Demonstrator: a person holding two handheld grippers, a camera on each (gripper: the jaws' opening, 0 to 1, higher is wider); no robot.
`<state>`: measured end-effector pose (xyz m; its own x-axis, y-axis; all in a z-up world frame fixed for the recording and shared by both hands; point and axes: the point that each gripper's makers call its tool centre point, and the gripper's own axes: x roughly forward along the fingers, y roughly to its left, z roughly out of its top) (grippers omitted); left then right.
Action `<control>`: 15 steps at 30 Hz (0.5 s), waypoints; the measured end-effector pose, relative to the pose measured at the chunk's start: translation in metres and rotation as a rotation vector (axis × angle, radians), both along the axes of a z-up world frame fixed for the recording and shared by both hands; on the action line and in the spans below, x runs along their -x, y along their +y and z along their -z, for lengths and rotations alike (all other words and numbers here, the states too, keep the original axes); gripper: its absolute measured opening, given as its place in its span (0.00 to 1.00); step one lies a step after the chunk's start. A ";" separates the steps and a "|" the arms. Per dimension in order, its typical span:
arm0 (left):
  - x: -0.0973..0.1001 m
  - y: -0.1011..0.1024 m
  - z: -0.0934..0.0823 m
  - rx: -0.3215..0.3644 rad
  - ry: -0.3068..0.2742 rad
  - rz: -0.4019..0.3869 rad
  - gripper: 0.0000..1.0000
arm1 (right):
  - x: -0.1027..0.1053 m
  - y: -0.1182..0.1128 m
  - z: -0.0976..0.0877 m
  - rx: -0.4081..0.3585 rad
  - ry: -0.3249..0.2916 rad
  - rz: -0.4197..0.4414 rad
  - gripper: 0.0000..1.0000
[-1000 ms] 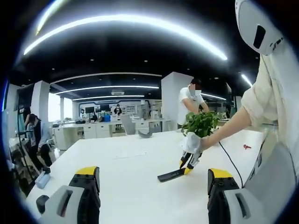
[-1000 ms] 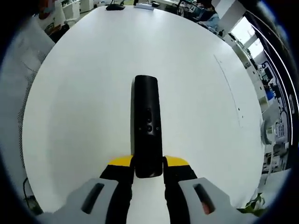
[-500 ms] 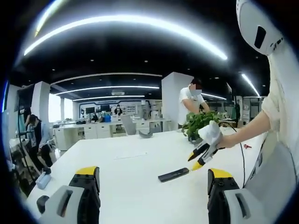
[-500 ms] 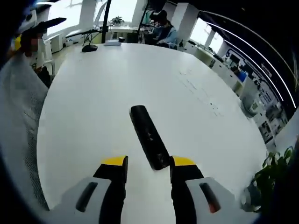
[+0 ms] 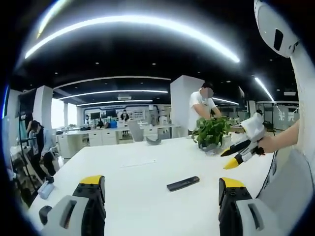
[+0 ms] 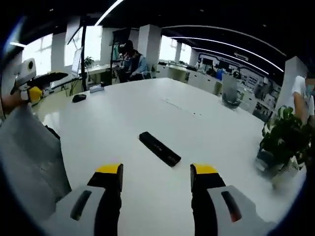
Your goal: Press the specified remote control buttons in sequence, fully releasing each button before pressing the next.
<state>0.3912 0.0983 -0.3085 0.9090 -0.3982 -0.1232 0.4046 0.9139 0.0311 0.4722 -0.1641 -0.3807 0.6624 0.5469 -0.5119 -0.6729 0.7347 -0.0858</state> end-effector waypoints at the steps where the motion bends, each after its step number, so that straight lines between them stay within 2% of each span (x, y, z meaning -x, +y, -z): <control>1: 0.000 0.001 0.000 -0.003 -0.001 -0.003 1.00 | 0.004 -0.002 -0.004 -0.010 -0.006 0.011 0.60; 3: 0.000 0.001 0.000 -0.005 -0.002 -0.010 1.00 | 0.016 -0.007 -0.012 -0.017 -0.016 0.026 0.61; 7: 0.000 0.005 -0.001 -0.018 -0.014 -0.035 1.00 | 0.036 -0.019 -0.034 -0.081 -0.049 0.107 0.65; 11: -0.001 0.009 -0.001 -0.037 -0.029 -0.058 1.00 | 0.054 -0.030 -0.053 -0.128 -0.107 0.187 0.69; 15: 0.000 0.011 -0.006 -0.050 -0.067 -0.067 1.00 | 0.065 -0.032 -0.061 -0.139 -0.165 0.223 0.76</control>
<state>0.3914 0.1090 -0.3021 0.9401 -0.3315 -0.0797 0.3385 0.9355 0.1017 0.4071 -0.1962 -0.3200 0.8418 0.4359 -0.3182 -0.4792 0.8750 -0.0688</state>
